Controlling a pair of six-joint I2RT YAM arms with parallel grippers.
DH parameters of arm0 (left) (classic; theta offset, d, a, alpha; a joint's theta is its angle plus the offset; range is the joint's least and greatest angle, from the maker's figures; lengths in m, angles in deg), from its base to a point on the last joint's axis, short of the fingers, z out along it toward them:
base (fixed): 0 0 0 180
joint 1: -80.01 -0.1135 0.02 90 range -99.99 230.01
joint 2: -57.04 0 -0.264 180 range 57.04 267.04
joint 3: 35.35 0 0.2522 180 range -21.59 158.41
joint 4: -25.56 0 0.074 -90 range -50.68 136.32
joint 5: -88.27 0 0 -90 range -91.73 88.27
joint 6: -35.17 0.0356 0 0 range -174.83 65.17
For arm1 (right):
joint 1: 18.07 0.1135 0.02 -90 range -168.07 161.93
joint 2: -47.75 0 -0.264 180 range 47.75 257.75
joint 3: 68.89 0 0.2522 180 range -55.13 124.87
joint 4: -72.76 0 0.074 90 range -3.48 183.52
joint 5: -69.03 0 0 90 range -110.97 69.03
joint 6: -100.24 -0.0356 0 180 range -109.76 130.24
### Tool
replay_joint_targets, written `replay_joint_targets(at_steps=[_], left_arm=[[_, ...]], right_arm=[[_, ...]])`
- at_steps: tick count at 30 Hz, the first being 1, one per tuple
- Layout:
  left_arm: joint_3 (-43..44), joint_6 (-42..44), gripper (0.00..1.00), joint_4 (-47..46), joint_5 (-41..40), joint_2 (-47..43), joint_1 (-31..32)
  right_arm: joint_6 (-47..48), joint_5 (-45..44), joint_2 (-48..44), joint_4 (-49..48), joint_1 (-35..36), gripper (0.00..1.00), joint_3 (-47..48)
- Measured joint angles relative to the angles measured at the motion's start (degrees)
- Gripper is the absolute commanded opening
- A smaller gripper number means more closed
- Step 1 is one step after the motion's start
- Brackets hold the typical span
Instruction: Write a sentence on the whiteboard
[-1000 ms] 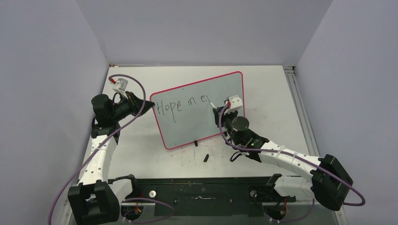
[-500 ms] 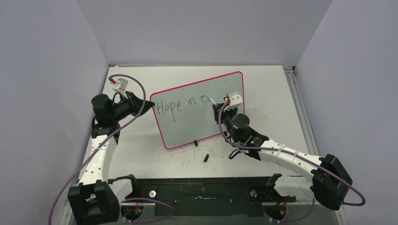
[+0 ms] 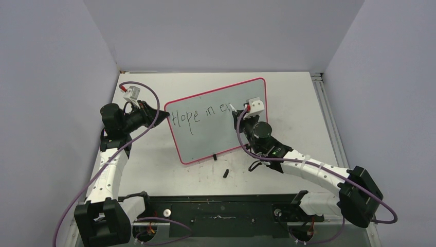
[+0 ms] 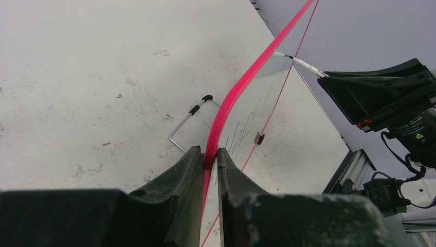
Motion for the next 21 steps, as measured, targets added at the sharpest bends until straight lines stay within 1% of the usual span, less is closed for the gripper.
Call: replay_joint_targets(at_steps=[5,13,21], left_arm=[[0.0,0.0,0.12,0.0,0.0,0.0,0.09],[0.0,0.0,0.12,0.0,0.0,0.0,0.09],[0.0,0.0,0.12,0.0,0.0,0.0,0.11]], right_arm=[[-0.02,0.17,-0.74,0.24,-0.02,0.05,0.0],[-0.63,0.57,-5.92,0.87,-0.09,0.05,-1.25],[-0.92,0.68,-5.88,1.7,-0.61,0.05,-2.62]])
